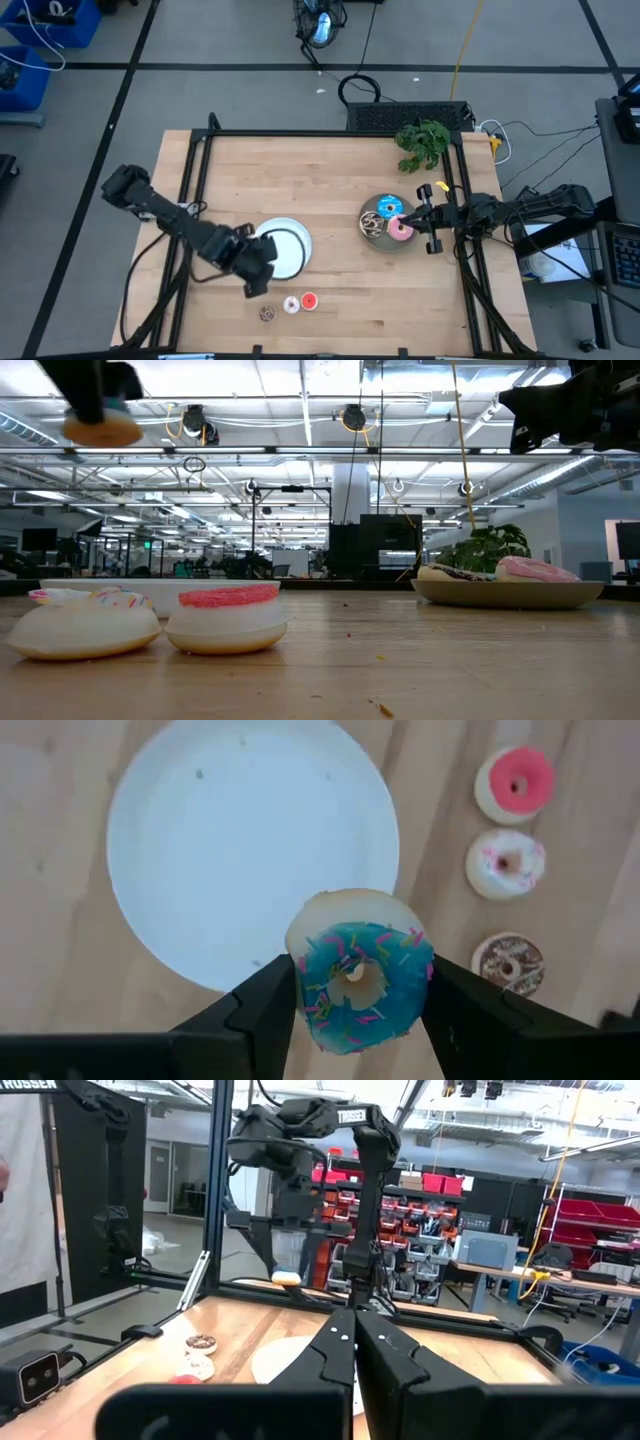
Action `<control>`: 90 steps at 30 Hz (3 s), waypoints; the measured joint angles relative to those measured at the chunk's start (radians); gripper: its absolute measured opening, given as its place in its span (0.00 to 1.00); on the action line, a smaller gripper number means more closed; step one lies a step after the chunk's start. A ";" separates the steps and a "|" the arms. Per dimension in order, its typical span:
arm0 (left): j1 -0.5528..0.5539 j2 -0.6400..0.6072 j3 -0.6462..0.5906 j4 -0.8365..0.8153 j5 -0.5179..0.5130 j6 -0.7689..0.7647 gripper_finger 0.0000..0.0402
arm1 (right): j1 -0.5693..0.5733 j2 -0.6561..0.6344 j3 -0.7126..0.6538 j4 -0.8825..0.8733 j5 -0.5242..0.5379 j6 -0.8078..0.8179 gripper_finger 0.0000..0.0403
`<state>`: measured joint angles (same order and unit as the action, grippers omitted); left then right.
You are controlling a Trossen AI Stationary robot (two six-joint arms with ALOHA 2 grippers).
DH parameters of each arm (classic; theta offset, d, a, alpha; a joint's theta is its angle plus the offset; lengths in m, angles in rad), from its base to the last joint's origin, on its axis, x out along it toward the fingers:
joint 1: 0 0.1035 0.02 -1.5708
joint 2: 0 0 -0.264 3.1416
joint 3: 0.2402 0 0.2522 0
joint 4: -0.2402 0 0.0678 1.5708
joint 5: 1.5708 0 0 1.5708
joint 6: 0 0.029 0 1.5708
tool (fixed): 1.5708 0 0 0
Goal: Pick & Place donuts
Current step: Put the small blue donut on the white plate, then put the small brown donut on the white plate
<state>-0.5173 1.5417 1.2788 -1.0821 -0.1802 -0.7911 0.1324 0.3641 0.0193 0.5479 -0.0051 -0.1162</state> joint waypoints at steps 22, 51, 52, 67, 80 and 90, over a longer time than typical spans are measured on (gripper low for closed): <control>0.413 0.010 -0.056 0.256 0.101 0.443 0.50 | 0.000 0.000 0.000 0.010 0.000 -0.004 0.00; 0.396 0.128 -0.355 0.515 0.086 0.418 0.50 | 0.000 0.002 0.000 0.010 0.002 -0.001 0.00; 0.395 0.134 -0.355 0.512 0.085 0.427 0.50 | 0.000 0.003 0.000 0.009 0.003 -0.001 0.00; 0.377 0.149 -0.354 0.509 0.049 0.483 0.79 | 0.000 0.006 0.000 0.010 0.004 -0.001 0.00; 0.332 0.150 -0.053 0.188 0.056 0.427 0.93 | 0.000 0.006 0.000 0.009 0.004 -0.003 0.00; 0.118 0.148 0.183 0.106 0.082 0.364 0.69 | 0.000 0.006 0.000 0.009 0.004 -0.010 0.00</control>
<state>-0.3996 1.6897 1.4617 -0.9764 -0.0979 -0.4272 0.1322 0.3706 0.0193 0.5564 -0.0013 -0.1257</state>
